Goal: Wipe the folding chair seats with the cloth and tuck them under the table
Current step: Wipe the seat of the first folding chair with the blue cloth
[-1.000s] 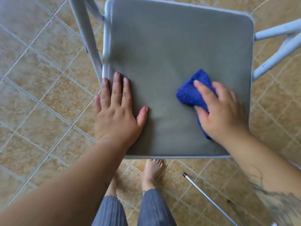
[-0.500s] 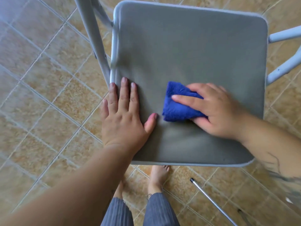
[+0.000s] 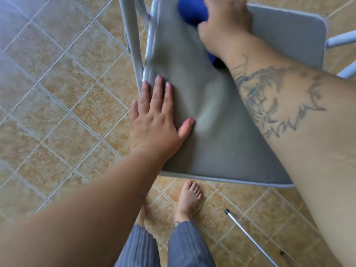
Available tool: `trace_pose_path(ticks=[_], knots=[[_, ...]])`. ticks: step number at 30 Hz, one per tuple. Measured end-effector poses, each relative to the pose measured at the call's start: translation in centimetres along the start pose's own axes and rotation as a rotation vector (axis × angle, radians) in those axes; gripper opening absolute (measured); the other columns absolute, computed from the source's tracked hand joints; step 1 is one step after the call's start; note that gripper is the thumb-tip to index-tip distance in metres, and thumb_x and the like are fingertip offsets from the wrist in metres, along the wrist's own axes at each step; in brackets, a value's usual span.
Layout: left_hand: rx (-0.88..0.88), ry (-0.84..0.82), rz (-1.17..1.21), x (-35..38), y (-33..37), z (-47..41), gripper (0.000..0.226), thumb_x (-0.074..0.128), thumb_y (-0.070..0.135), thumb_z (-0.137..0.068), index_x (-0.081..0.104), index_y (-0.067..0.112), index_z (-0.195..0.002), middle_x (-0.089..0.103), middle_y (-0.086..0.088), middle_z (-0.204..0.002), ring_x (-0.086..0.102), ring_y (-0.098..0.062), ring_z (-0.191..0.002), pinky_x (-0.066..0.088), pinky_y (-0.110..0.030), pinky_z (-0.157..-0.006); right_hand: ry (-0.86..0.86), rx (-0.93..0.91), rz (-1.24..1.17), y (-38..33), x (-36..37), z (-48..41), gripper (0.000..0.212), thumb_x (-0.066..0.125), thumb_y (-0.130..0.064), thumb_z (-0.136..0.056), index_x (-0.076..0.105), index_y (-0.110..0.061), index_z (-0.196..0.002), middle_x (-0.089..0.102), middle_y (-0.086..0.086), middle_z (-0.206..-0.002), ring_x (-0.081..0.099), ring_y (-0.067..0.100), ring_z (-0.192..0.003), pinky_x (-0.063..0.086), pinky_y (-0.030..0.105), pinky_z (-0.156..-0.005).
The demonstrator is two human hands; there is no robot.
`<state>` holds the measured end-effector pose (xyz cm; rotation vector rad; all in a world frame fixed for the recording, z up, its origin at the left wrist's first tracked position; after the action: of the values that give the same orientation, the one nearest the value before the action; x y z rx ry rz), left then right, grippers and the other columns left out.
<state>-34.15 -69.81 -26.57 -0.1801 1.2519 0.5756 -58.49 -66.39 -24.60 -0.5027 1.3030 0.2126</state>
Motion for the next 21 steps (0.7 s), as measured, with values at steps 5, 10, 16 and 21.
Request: trace_pose_path(ticks=[5,10,16,21], knots=[[0.061,-0.012,0.111,-0.6,-0.5,0.5,0.087,0.034,0.067,-0.087,0.008,0.018,-0.154,0.001,0.000,-0.164,-0.002,-0.021,-0.150,0.014,-0.044,-0.120,-0.131,-0.236,0.050,-1.4,1.4,7.4,0.064,0.050,-0.031,-0.082,0.035,-0.038,-0.144,0.037,0.006,-0.146,0.037,0.034,-0.130,0.036,0.045,-0.102],[0.209,-0.108,0.081,-0.3,-2.7,4.3,0.098,0.032,0.076,-0.081,0.003,0.017,-0.154,-0.004,-0.001,-0.163,-0.004,-0.022,-0.150,0.011,-0.048,-0.120,-0.190,-0.279,0.006,2.5,1.4,20.7,0.066,0.058,-0.033,-0.075,0.045,-0.035,-0.140,0.051,0.012,-0.134,0.052,0.040,-0.110,0.047,0.047,-0.091],[0.206,-0.200,0.086,0.8,-5.7,6.3,0.113,0.027,0.087,-0.069,-0.006,0.021,-0.153,-0.017,0.008,-0.159,-0.006,-0.020,-0.150,0.009,-0.057,-0.118,-0.022,0.176,0.019,14.9,-1.6,27.8,0.062,0.057,-0.032,-0.078,0.045,-0.029,-0.139,0.049,0.023,-0.129,0.050,0.047,-0.110,0.043,0.050,-0.096],[0.200,-0.211,0.120,1.2,-5.9,6.0,0.116,0.031,0.090,-0.066,-0.011,0.024,-0.152,-0.018,0.008,-0.161,-0.006,-0.018,-0.150,0.010,-0.063,-0.114,0.201,0.748,-0.050,13.4,-1.0,22.2,0.056,0.052,-0.039,-0.085,0.040,-0.034,-0.139,0.041,0.012,-0.139,0.041,0.036,-0.127,0.036,0.045,-0.103]])
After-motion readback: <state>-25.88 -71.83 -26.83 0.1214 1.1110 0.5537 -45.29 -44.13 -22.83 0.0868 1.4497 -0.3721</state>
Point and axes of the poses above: each hand's wrist, its own z-axis away from the middle knuckle, its own x-axis out of the palm, y = z × x, the point moved 6 cm from there along -z, towards the middle knuckle
